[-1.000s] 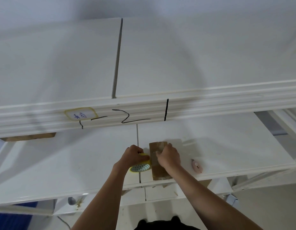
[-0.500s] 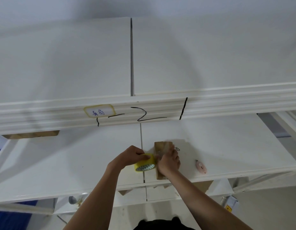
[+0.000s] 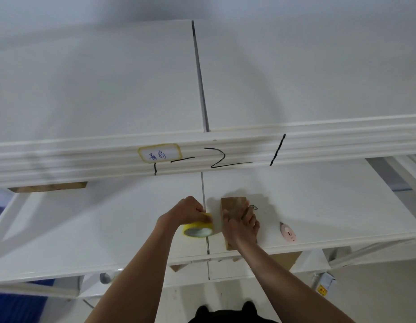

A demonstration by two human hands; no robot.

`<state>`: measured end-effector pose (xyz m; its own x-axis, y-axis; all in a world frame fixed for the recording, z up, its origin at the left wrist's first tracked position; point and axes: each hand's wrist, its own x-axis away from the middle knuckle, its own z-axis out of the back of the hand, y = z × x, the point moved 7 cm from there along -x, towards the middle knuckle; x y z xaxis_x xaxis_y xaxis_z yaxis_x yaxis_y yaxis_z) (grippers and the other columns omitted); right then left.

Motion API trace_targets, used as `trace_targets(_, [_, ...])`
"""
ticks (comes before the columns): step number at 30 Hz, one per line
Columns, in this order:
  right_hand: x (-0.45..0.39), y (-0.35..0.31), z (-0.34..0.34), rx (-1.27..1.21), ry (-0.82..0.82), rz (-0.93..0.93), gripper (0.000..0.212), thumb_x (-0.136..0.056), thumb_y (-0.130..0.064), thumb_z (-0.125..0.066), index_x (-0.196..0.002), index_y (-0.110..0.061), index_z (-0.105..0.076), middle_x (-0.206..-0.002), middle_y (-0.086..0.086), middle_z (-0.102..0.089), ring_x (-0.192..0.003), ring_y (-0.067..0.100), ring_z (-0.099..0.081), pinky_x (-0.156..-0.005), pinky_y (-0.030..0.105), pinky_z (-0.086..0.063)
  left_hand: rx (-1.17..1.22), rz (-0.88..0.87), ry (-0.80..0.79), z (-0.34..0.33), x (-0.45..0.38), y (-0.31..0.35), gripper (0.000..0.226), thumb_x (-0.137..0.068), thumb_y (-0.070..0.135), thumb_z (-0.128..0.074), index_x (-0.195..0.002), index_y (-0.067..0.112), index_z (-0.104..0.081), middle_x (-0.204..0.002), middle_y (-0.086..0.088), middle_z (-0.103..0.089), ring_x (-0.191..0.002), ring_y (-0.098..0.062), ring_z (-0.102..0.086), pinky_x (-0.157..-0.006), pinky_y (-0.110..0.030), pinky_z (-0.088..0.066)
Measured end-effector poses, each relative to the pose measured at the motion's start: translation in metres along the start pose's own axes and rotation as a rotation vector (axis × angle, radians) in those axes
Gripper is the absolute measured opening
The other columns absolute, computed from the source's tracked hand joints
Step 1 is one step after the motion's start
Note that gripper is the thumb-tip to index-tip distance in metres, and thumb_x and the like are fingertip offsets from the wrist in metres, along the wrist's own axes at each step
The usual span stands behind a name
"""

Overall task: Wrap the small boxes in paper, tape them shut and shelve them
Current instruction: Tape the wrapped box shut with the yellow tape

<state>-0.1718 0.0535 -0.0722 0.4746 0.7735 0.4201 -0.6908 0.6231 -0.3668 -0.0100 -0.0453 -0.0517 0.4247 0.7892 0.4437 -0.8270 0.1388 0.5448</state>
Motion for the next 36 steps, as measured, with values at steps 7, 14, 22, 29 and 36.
trace_targets(7, [0.0, -0.002, 0.0, 0.053, -0.047, -0.004, 0.104, -0.096, -0.07, -0.03, -0.152, -0.004, 0.028, -0.165, 0.02, 0.009, -0.15, 0.036, -0.01, -0.121, 0.046, -0.01, -0.149, 0.066, 0.111, 0.005, 0.005, -0.015, 0.047, -0.07, 0.062, -0.079, -0.076, 0.015, -0.075, -0.071, -0.001, -0.069, -0.069, -0.016, -0.066, -0.063, -0.029, -0.052])
trace_targets(14, [0.006, -0.007, 0.005, 0.087, 0.088, 0.024, 0.102, -0.097, -0.065, -0.036, -0.155, 0.0, 0.016, -0.16, 0.024, -0.01, -0.137, 0.039, -0.03, -0.111, 0.047, -0.027, -0.185, 0.077, 0.117, 0.003, 0.005, -0.014, 0.05, -0.069, 0.064, -0.078, -0.084, 0.017, -0.076, -0.077, 0.002, -0.07, -0.073, -0.015, -0.067, -0.069, -0.031, -0.056])
trace_targets(22, [0.006, -0.008, 0.017, 0.046, 0.138, 0.016, 0.091, -0.099, -0.054, -0.041, -0.155, 0.001, 0.005, -0.149, 0.027, -0.026, -0.126, 0.042, -0.041, -0.106, 0.049, -0.034, -0.001, 0.082, 0.162, 0.012, 0.011, -0.02, 0.063, -0.078, 0.068, -0.069, -0.047, 0.019, -0.044, -0.051, 0.004, -0.042, -0.056, -0.015, -0.046, -0.056, -0.026, -0.036])
trace_targets(29, [-0.007, -0.008, 0.028, -0.231, -0.025, 0.081, 0.089, -0.101, -0.059, -0.036, -0.158, -0.009, 0.01, -0.155, 0.024, -0.022, -0.137, 0.041, -0.034, -0.111, 0.051, -0.036, 0.047, 0.056, 0.194, 0.033, 0.01, -0.013, 0.049, -0.076, 0.063, -0.074, -0.063, 0.015, -0.068, -0.068, -0.003, -0.065, -0.072, -0.019, -0.066, -0.061, -0.029, -0.048])
trace_targets(36, [0.007, 0.001, 0.03, -0.743, -0.269, 0.067, 0.077, -0.106, -0.05, -0.035, -0.16, -0.015, 0.006, -0.155, 0.01, -0.036, -0.132, 0.026, -0.047, -0.09, 0.027, -0.041, 0.02, 0.027, 0.199, 0.04, 0.008, 0.016, 0.043, -0.076, 0.059, -0.076, -0.073, 0.016, -0.073, -0.073, 0.001, -0.067, -0.075, -0.017, -0.066, -0.065, -0.031, -0.052])
